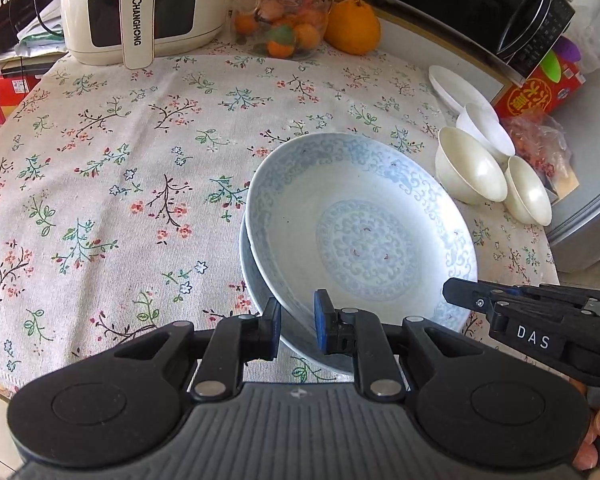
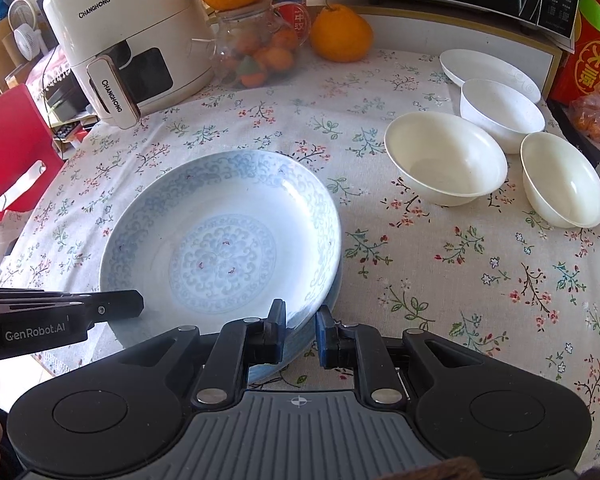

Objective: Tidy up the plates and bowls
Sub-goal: 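Lower the second blue plate with both grippers onto the first blue plate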

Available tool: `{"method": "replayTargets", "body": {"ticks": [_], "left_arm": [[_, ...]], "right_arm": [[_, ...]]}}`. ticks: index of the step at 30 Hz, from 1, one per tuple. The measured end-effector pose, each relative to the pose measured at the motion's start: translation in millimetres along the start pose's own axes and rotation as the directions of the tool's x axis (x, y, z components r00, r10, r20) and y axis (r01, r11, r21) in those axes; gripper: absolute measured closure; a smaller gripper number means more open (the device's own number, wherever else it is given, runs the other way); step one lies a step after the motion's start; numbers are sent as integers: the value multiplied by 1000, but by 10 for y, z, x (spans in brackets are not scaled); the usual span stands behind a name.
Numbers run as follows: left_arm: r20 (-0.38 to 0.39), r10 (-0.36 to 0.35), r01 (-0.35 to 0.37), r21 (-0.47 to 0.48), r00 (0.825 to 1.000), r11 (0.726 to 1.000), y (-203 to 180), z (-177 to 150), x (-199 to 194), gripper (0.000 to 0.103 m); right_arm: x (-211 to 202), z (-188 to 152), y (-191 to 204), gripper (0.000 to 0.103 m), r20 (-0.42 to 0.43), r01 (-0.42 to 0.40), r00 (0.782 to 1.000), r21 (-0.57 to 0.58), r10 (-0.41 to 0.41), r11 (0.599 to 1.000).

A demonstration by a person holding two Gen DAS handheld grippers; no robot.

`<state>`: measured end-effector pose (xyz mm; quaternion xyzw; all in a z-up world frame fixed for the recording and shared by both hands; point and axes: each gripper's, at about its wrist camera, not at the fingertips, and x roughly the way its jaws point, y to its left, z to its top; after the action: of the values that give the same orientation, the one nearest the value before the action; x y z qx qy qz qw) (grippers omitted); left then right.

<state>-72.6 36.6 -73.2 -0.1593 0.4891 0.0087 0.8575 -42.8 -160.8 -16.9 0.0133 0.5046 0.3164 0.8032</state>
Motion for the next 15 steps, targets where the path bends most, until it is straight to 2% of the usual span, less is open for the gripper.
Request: {"method": "replayTargets", "body": {"ticks": [15], "left_arm": [[19, 22, -23, 31, 1000, 999, -57, -35, 18, 87]], "right_arm": [[20, -22, -5, 87, -18, 4, 1000, 8, -4, 1000]]}}
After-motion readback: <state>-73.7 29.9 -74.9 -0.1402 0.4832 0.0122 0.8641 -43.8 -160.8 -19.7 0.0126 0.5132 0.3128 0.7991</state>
